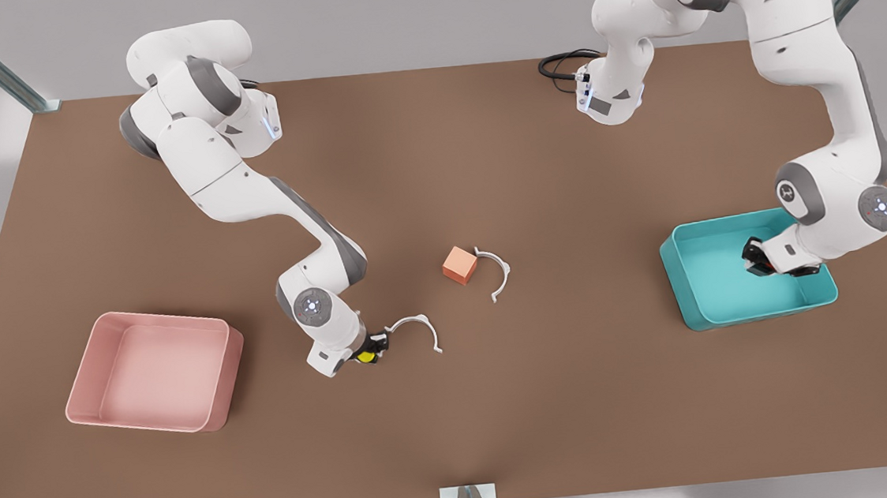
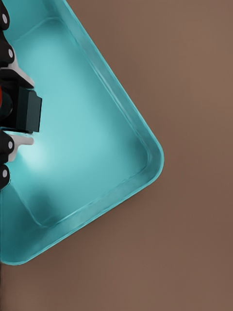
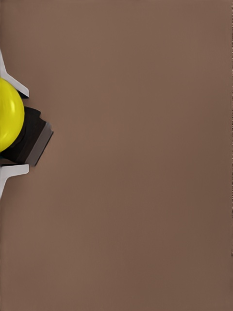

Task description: Place the red button in the blue storage box with the left arm, and place the yellow button in the pink storage box with the right arm

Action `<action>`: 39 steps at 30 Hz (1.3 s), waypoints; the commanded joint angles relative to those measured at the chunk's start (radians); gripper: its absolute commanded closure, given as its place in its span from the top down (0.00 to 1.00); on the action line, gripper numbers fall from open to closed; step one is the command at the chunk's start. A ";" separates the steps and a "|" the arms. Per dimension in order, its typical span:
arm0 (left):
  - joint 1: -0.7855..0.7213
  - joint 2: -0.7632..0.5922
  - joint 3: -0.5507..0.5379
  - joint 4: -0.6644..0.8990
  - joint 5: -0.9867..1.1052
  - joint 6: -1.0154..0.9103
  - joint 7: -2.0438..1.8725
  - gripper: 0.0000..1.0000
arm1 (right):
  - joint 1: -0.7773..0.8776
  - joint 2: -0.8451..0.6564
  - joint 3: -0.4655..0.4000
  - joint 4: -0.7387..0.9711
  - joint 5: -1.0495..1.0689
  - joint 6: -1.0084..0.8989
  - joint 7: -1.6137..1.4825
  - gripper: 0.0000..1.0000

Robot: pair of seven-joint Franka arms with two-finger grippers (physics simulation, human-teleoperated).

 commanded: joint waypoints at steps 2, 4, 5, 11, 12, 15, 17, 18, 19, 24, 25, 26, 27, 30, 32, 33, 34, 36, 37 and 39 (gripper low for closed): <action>0.008 0.028 0.001 0.006 -0.052 -0.046 0.468 1.00 | -0.001 -0.001 0.000 0.000 -0.003 0.011 0.025 0.52; 0.006 0.028 0.001 0.021 -0.052 -0.049 0.408 1.00 | -0.003 -0.001 0.000 0.000 -0.003 0.010 0.025 0.52; 0.006 0.027 -0.001 0.029 -0.067 -0.053 0.400 1.00 | -0.003 -0.004 0.000 0.005 -0.003 0.007 0.023 0.52; -0.069 -0.010 -0.019 0.430 -0.107 -0.375 -0.625 1.00 | -0.035 -0.118 0.012 0.008 -0.003 -0.085 0.016 0.52; -0.091 -0.024 -0.019 0.489 -0.099 -0.375 -0.759 1.00 | -0.040 -0.144 0.012 0.008 -0.003 -0.114 0.016 0.52; -0.099 -0.140 -0.168 0.586 0.065 -0.474 -0.893 1.00 | -0.116 -0.217 0.015 -0.029 -0.003 -0.182 -0.085 0.52; 0.017 -0.237 -0.344 0.533 0.109 -0.534 -0.923 1.00 | -0.193 -0.251 0.026 -0.079 -0.003 -0.180 -0.181 0.52; 0.021 -0.265 -0.346 0.507 0.106 -0.533 -0.919 1.00 | -0.222 -0.259 0.032 -0.090 -0.003 -0.180 -0.219 0.52; 0.015 -0.256 -0.346 0.518 0.109 -0.550 -0.922 1.00 | -0.251 -0.276 0.032 -0.113 -0.003 -0.180 -0.250 0.52; 0.015 -0.242 -0.347 0.518 0.108 -0.551 -0.917 1.00 | -0.402 -0.345 0.054 -0.185 -0.003 -0.185 -0.395 0.52; 0.011 -0.236 -0.347 0.517 0.106 -0.551 -0.919 1.00 | -0.472 -0.346 0.094 -0.202 -0.003 -0.184 -0.441 0.52; 0.012 -0.234 -0.347 0.517 0.105 -0.551 -0.917 1.00 | -0.549 -0.346 0.137 -0.211 -0.003 -0.185 -0.493 0.52; 0.011 -0.234 -0.347 0.517 0.105 -0.551 -0.917 1.00 | -0.603 -0.346 0.152 -0.211 -0.003 -0.206 -0.561 0.52; 0.011 -0.234 -0.349 0.517 0.105 -0.551 -0.917 1.00 | -0.724 -0.336 0.184 -0.210 -0.003 -0.222 -0.696 0.52; 0.011 -0.233 -0.349 0.517 0.103 -0.551 -0.917 1.00 | -0.762 -0.325 0.181 -0.204 0.001 -0.217 -0.753 0.52; 0.011 -0.231 -0.349 0.517 0.103 -0.551 -0.917 1.00 | -0.797 -0.303 0.181 -0.202 0.002 -0.211 -0.800 0.52; -0.002 -0.231 -0.349 0.517 0.105 -0.551 -0.917 1.00 | -0.825 -0.274 0.181 -0.202 0.002 -0.194 -0.834 0.52; -0.002 -0.233 -0.349 0.518 0.103 -0.571 -0.917 1.00 | -0.845 -0.222 0.178 -0.159 0.002 -0.176 -0.895 0.54; 0.000 -0.233 -0.349 0.518 0.103 -0.573 -0.919 1.00 | -0.847 -0.190 0.175 -0.113 0.002 -0.177 -0.935 0.55; 0.000 -0.234 -0.349 0.521 0.105 -0.573 -0.919 1.00 | -0.845 -0.178 0.173 -0.112 0.002 -0.174 -0.925 0.81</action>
